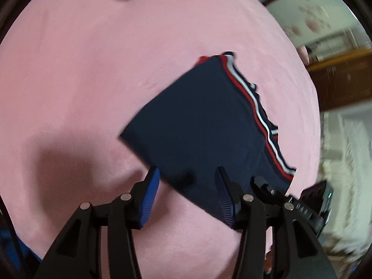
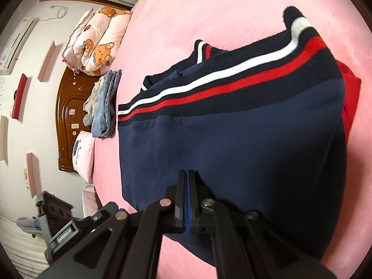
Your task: Fold large clothes
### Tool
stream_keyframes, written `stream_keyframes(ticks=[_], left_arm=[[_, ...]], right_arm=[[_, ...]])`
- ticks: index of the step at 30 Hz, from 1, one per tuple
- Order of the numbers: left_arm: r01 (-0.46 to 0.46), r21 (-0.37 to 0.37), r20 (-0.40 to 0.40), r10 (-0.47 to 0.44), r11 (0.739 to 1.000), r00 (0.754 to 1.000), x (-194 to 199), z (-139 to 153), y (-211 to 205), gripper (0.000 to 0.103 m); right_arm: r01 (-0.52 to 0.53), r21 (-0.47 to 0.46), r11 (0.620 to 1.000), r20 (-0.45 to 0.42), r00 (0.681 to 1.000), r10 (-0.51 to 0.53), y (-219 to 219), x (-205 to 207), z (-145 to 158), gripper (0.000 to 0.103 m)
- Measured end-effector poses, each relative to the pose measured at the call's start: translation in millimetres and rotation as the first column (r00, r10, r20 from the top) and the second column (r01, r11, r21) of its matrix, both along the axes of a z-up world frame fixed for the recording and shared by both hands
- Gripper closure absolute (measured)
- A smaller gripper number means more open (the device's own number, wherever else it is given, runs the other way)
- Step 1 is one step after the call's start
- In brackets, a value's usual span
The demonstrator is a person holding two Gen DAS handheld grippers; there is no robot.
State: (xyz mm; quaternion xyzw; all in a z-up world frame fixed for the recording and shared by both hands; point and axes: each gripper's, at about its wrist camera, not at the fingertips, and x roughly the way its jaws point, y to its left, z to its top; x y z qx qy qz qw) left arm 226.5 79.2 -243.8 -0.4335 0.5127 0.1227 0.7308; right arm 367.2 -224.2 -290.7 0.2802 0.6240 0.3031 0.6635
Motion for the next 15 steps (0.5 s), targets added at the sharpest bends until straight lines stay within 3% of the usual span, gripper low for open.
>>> stream_keyframes(ticks=[4,7,15], left_arm=[[-0.065,-0.029,-0.036,0.064,0.997,0.997,-7,-19,17,0.045],[-0.116,-0.064,-0.064,0.112,0.991,0.992,-12,-33,30,0.045],[-0.132,-0.166,0.019,0.137,0.977,0.99,4,-54,48,0.044]], right_arm=[[-0.002,-0.016,1.0,-0.005,1.0,0.002,0,-1,-1,0.103],[0.0,-0.031,1.0,-0.007,1.0,0.0,1,0,0,0.103],[0.009,-0.054,0.999,-0.014,1.0,-0.01,10,1,-2,0.103]])
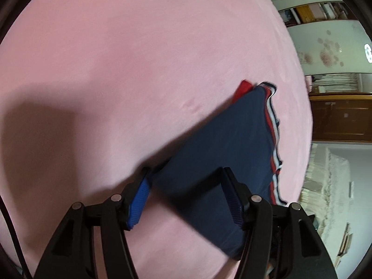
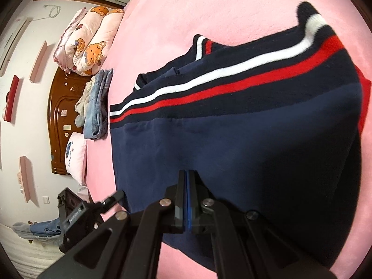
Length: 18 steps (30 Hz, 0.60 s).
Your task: Fold large clothes
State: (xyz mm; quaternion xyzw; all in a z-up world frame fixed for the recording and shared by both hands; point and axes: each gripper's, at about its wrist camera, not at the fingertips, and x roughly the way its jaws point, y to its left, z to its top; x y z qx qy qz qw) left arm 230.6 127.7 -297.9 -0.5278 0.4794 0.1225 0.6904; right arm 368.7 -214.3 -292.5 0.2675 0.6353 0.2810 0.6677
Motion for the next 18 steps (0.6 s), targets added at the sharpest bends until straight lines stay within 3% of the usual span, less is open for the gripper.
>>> stream_keyframes(ticks=[4,5,6,7,11,13,18], left_arm=[[0.0,-0.01,0.038,0.0,1.0,0.999,20,-1,0,0.048],[-0.001,-0.002,0.038,0.001,1.0,0.999,24,0,-1,0.054],[0.0,0.019,0.039,-0.001,1.0,0.999,27,1,-3,0.076],[0.01,0.034,0.046,-0.011,0.999,0.999,30,4,-5,0.084],[0.092,0.188,0.111,-0.114,0.978,0.987,39,36,-23,0.09],[0.149,0.244,0.175,-0.195,0.958,0.965,42,58,-38,0.091],[0.296,0.329,0.284,-0.392,0.897,0.875,53,105,-79,0.092]], right_arm=[[0.031,0.005,0.999,-0.01,0.999,-0.031,1,0,-2,0.103],[0.041,0.009,0.999,-0.014,0.999,-0.041,1,0,-2,0.103],[0.048,0.011,0.999,-0.016,0.999,-0.048,2,1,-3,0.103],[0.056,0.012,0.998,-0.017,0.998,-0.056,2,1,-3,0.103],[0.068,0.014,0.998,-0.017,0.998,-0.067,4,1,-3,0.103],[0.069,0.016,0.997,-0.023,0.997,-0.068,4,2,-5,0.103],[0.063,0.027,0.998,-0.03,0.998,-0.062,5,3,-7,0.103]])
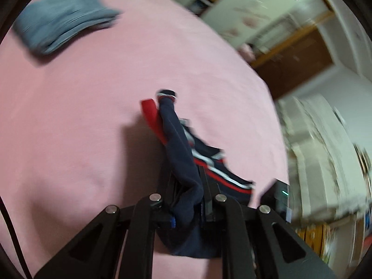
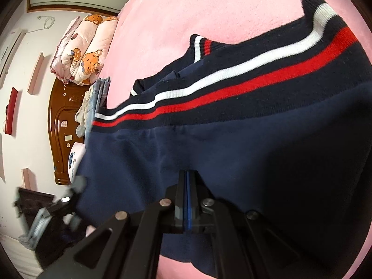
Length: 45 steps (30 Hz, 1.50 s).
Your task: Fold large clothes
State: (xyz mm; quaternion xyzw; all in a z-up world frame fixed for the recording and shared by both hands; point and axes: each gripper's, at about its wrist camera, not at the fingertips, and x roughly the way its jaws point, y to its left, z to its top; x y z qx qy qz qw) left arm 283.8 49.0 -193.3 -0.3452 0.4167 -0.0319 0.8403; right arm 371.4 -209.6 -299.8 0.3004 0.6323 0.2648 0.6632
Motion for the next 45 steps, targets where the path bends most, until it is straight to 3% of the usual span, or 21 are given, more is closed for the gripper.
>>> stream_keyframes(ticks=[10,15,17,23,27,30,31,35,37,40,42,43,45], left_arm=[[0.206,0.019,0.054,-0.207,0.978,0.977,18,22,-96,0.092],[0.246,0.008,0.05,-0.247,0.969,0.968,20,20,-134,0.092],[0.252,0.0,0.043,-0.251,0.968,0.967,26,16,-144,0.092],[0.328,0.04,-0.032,-0.327,0.944,0.944,32,-2,-178,0.093],[0.39,0.064,-0.114,-0.382,0.918,0.917,31,-18,-203,0.093],[0.418,0.054,-0.166,-0.405,0.907,0.899,29,-25,-215,0.093],[0.418,0.061,-0.18,-0.402,0.906,0.898,26,-24,-216,0.088],[0.417,0.101,-0.234,-0.386,0.903,0.892,16,-12,-210,0.068],[0.41,0.126,-0.269,-0.367,0.903,0.891,14,-7,-205,0.045],[0.39,0.152,-0.311,-0.331,0.908,0.891,12,1,-193,0.041],[0.384,0.112,-0.325,-0.331,0.916,0.886,11,7,-184,0.039],[0.378,0.096,-0.327,-0.329,0.921,0.886,10,9,-179,0.033],[0.364,0.095,-0.326,-0.317,0.926,0.891,4,18,-170,0.029]], right_arm=[[-0.043,0.06,0.997,0.004,0.999,0.043,-12,4,-1,0.103],[-0.081,0.011,0.997,0.022,0.996,0.081,-30,3,6,0.103],[-0.072,0.033,0.997,0.021,0.997,0.071,-44,1,8,0.103],[-0.014,-0.014,1.0,0.026,1.0,0.015,-101,-4,22,0.103],[0.066,-0.1,0.993,0.095,0.994,-0.056,-141,-8,46,0.103],[0.098,-0.115,0.989,0.15,0.985,-0.08,-156,-7,64,0.103],[0.097,-0.098,0.99,0.166,0.983,-0.08,-158,-6,69,0.097],[0.068,-0.005,0.998,0.152,0.986,-0.067,-151,11,79,0.097],[0.047,0.018,0.999,0.131,0.99,-0.049,-144,16,79,0.097],[0.0,0.034,0.999,0.09,0.996,-0.003,-119,21,73,0.097],[-0.008,0.054,0.999,0.064,0.998,0.004,-107,21,71,0.097],[-0.001,0.077,0.997,0.056,0.998,-0.003,-100,21,70,0.097],[0.001,0.104,0.995,0.047,0.999,-0.006,-91,21,69,0.089]])
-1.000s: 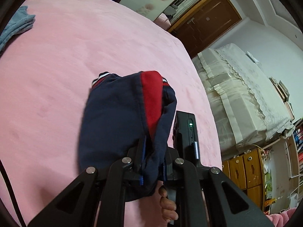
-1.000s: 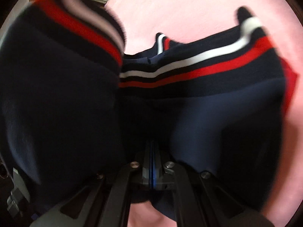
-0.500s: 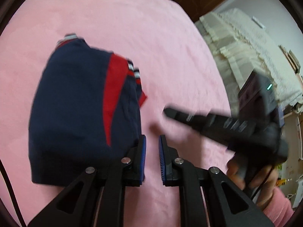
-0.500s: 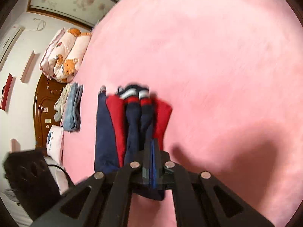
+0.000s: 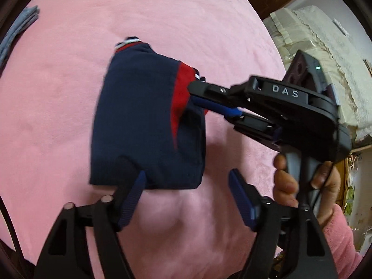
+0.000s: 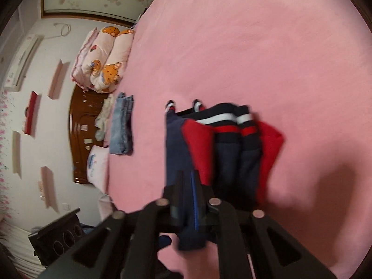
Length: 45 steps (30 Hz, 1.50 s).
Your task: Fold large clothes
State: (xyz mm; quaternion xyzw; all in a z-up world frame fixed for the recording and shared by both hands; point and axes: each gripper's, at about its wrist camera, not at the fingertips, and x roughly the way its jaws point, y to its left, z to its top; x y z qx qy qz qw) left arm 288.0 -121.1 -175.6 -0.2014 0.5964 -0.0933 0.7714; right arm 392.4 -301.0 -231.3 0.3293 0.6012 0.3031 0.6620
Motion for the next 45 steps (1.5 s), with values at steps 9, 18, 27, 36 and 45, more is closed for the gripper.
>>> stream_keyframes(ticks=[9,18,27,36,45], left_arm=[[-0.09,0.054,-0.029,0.091,0.995,0.995,-17,-8,36,0.027],[-0.106,0.135,-0.045,0.113,0.985,0.993,21,-23,56,0.027],[-0.059,0.151,-0.034,0.065,0.987,0.997,47,-30,47,0.028],[0.01,0.134,-0.079,0.0,0.991,0.997,60,-50,30,0.036],[0.043,0.142,-0.081,-0.032,0.989,0.996,65,-56,22,0.037]], right_arm=[[-0.021,-0.216,0.976,-0.019,1.0,0.017,19,2,-3,0.058],[0.019,-0.224,0.974,0.071,0.997,-0.003,25,-8,5,0.1],[0.003,-0.365,0.931,0.108,0.993,0.04,0,-14,26,0.101],[0.027,-0.503,0.864,0.064,0.998,0.006,-22,-13,-16,0.101],[0.075,-0.596,0.8,0.066,0.997,-0.045,-8,-11,-36,0.1]])
